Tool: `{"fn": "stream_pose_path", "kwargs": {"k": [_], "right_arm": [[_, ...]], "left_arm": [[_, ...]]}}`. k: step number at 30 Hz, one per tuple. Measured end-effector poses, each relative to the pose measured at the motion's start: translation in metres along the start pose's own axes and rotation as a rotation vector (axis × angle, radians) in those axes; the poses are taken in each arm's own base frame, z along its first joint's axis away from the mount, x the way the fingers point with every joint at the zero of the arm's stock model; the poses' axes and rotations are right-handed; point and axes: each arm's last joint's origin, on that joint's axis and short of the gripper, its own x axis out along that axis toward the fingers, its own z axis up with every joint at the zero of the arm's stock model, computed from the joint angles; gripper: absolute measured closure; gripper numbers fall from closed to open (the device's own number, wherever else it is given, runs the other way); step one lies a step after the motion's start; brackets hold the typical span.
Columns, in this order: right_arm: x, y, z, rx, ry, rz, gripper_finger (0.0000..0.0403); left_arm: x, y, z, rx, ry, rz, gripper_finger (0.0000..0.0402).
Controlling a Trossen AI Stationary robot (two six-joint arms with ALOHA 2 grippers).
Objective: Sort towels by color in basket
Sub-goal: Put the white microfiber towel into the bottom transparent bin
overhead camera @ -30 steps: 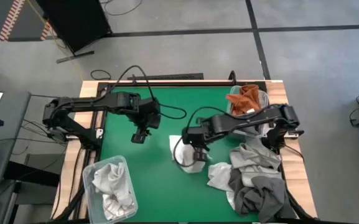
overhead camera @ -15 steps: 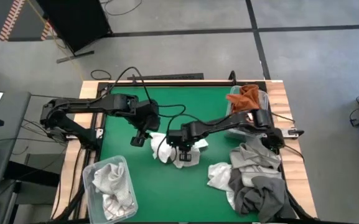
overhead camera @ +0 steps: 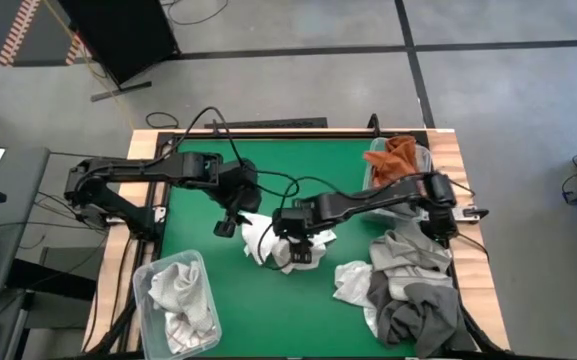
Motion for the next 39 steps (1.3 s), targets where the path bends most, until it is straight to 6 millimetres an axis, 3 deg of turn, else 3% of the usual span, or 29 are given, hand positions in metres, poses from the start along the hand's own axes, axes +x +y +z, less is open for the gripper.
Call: {"fn": "stream_pose_path", "kwargs": {"k": [7, 13, 18, 26, 39], "right_arm": [[-0.07, 0.017, -0.01, -0.019, -0.093, -0.008, 0.0042], [-0.102, 0.033, -0.018, -0.02, -0.164, -0.026, 0.0038], [-0.083, 0.047, -0.013, -0.066, -0.186, -0.076, 0.0039], [-0.023, 0.054, -0.016, -0.117, -0.029, -0.235, 0.0039], [-0.018, 0.071, -0.025, -0.118, 0.012, -0.249, 0.004]], "left_arm": [[0.018, 0.0, -0.006, 0.025, -0.039, -0.038, 0.0234], [0.033, -0.002, -0.018, 0.022, 0.001, -0.055, 0.0234], [0.037, -0.005, -0.025, -0.083, 0.051, -0.07, 0.0234], [0.043, -0.035, -0.026, -0.035, 0.138, -0.115, 0.0234], [0.048, -0.063, -0.013, 0.158, 0.059, -0.157, 0.0234]]}}
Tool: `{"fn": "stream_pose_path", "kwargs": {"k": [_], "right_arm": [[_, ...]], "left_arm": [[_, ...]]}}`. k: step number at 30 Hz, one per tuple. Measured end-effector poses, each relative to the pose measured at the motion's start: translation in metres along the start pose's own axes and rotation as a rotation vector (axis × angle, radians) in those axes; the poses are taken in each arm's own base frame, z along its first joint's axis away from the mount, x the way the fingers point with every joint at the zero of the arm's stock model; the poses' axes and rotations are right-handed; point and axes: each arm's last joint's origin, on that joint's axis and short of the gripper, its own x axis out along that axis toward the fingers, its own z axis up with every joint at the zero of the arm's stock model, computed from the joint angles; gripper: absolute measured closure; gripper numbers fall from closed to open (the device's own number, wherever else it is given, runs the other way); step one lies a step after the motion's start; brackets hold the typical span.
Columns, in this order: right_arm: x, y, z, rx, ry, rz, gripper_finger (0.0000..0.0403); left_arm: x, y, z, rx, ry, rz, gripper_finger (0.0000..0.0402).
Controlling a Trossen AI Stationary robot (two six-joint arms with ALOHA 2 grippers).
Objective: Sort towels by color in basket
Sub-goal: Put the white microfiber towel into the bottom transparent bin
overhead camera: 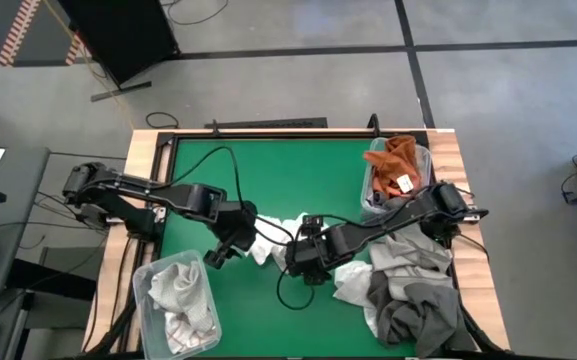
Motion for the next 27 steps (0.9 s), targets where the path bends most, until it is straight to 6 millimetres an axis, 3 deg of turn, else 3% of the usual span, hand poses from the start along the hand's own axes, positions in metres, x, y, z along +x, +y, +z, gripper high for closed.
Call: {"fn": "stream_pose_path", "kwargs": {"k": [6, 11, 15, 21, 27], "right_arm": [[0.001, -0.003, 0.004, 0.042, -0.03, -0.001, 0.004], [0.001, -0.004, -0.002, 0.058, 0.017, -0.055, 0.004], [-0.003, 0.003, -0.011, 0.069, 0.073, -0.071, 0.004], [-0.015, 0.019, -0.019, 0.085, 0.081, -0.092, 0.004], [-0.031, 0.031, -0.025, 0.099, 0.037, -0.109, 0.004]], "left_arm": [[0.014, 0.002, -0.004, 0.0, -0.048, 0.026, 0.0234], [0.036, 0.007, -0.011, 0.043, -0.131, 0.155, 0.0234], [0.042, 0.014, -0.009, 0.077, -0.236, 0.271, 0.0229], [0.058, 0.021, -0.004, 0.13, -0.352, 0.349, 0.0164], [0.093, 0.037, -0.007, 0.077, -0.286, 0.335, 0.0075]]}}
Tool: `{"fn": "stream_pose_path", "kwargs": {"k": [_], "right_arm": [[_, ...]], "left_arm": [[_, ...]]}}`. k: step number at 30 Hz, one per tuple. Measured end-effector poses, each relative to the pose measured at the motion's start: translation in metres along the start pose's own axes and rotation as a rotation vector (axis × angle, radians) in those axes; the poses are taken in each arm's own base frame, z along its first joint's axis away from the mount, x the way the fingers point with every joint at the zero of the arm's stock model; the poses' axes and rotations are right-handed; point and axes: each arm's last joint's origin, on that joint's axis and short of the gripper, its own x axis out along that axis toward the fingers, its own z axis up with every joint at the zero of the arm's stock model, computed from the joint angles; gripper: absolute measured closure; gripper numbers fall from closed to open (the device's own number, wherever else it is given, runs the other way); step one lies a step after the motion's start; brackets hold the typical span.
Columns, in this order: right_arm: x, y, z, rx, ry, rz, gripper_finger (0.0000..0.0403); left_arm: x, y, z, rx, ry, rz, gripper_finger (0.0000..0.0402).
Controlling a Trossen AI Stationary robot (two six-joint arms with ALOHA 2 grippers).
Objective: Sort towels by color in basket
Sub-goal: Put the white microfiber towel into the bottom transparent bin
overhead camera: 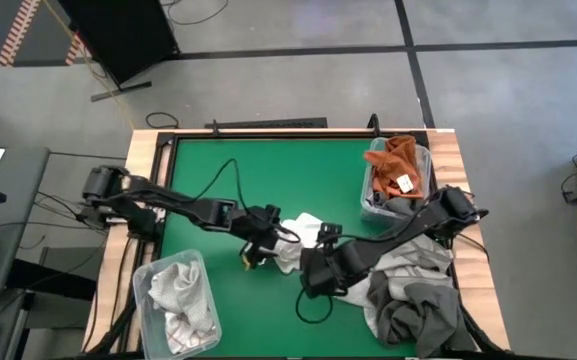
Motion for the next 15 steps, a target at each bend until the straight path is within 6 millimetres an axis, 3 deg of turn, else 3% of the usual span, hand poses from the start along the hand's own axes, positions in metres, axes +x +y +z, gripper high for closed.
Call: {"fn": "stream_pose_path", "kwargs": {"k": [8, 12, 15], "right_arm": [[-0.011, 0.003, -0.003, 0.036, -0.05, -0.032, 0.004], [-0.012, 0.004, -0.004, 0.055, -0.047, -0.035, 0.004], [-0.013, 0.005, -0.005, 0.067, -0.047, -0.035, 0.004]], "left_arm": [[0.054, 0.021, -0.02, -0.057, 0.028, 0.019, 0.0022], [0.079, 0.027, -0.03, -0.087, 0.056, -0.048, 0.0035], [0.096, 0.029, -0.037, -0.097, 0.089, -0.085, 0.0074]]}}
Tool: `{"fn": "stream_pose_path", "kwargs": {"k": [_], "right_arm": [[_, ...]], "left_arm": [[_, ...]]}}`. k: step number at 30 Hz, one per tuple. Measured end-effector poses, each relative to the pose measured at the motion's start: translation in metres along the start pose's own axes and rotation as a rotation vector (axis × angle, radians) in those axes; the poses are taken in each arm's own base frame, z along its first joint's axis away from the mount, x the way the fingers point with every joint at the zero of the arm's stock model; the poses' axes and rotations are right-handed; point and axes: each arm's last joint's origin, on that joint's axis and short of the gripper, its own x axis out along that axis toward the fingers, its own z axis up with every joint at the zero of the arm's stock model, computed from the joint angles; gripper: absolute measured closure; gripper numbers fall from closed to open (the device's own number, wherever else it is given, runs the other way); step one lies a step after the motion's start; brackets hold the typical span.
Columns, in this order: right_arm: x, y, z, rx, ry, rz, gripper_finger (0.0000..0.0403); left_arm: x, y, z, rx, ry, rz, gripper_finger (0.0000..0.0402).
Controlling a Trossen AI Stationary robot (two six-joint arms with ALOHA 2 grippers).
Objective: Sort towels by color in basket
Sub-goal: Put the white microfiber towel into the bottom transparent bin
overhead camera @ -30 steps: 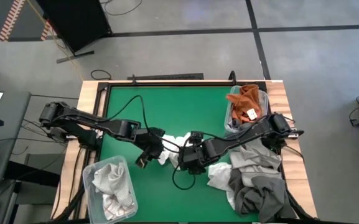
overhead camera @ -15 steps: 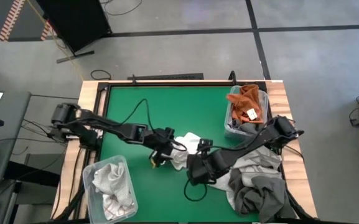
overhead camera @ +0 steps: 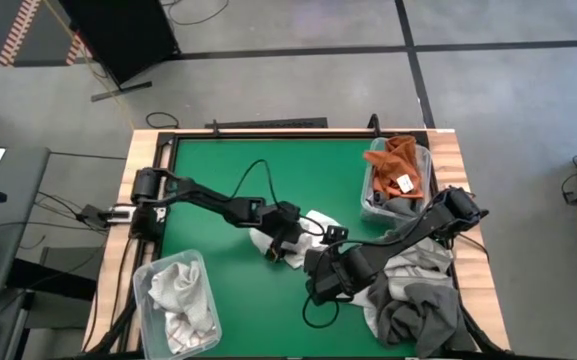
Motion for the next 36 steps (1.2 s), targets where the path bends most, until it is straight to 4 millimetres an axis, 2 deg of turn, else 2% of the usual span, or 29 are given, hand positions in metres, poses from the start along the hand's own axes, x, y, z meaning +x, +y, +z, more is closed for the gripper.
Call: {"fn": "stream_pose_path", "kwargs": {"k": [4, 10, 11, 15, 18, 24, 29, 33, 36], "right_arm": [[-0.002, 0.002, -0.002, -0.001, 0.001, 0.0, 0.004], [-0.002, 0.003, -0.003, 0.004, 0.003, -0.002, 0.004], [-0.003, 0.004, -0.004, 0.001, 0.006, -0.003, 0.004], [-0.005, 0.005, -0.008, 0.004, 0.02, -0.014, 0.004], [-0.008, 0.008, -0.012, 0.003, 0.025, -0.022, 0.004], [-0.013, 0.013, -0.017, -0.013, 0.004, -0.044, 0.004], [-0.014, 0.012, -0.016, -0.016, -0.02, -0.075, 0.004], [-0.014, 0.012, -0.016, -0.031, -0.031, -0.091, 0.004], [-0.014, 0.011, -0.016, -0.045, -0.04, -0.103, 0.004]], "left_arm": [[0.016, 0.0, -0.004, -0.005, 0.025, -0.064, 0.0169], [0.01, 0.002, 0.007, 0.035, 0.021, -0.083, 0.0365], [0.007, 0.003, 0.01, 0.044, 0.019, -0.082, 0.0379], [-0.012, 0.002, 0.024, 0.067, 0.057, -0.087, 0.0382], [-0.035, -0.004, 0.037, 0.093, 0.126, -0.072, 0.0383], [-0.116, -0.027, 0.082, 0.162, 0.132, -0.016, 0.0385], [-0.21, -0.056, 0.114, 0.171, -0.011, 0.056, 0.0385], [-0.282, -0.081, 0.118, 0.106, -0.113, 0.08, 0.0385], [-0.329, -0.097, 0.109, 0.037, -0.185, 0.049, 0.0385]]}}
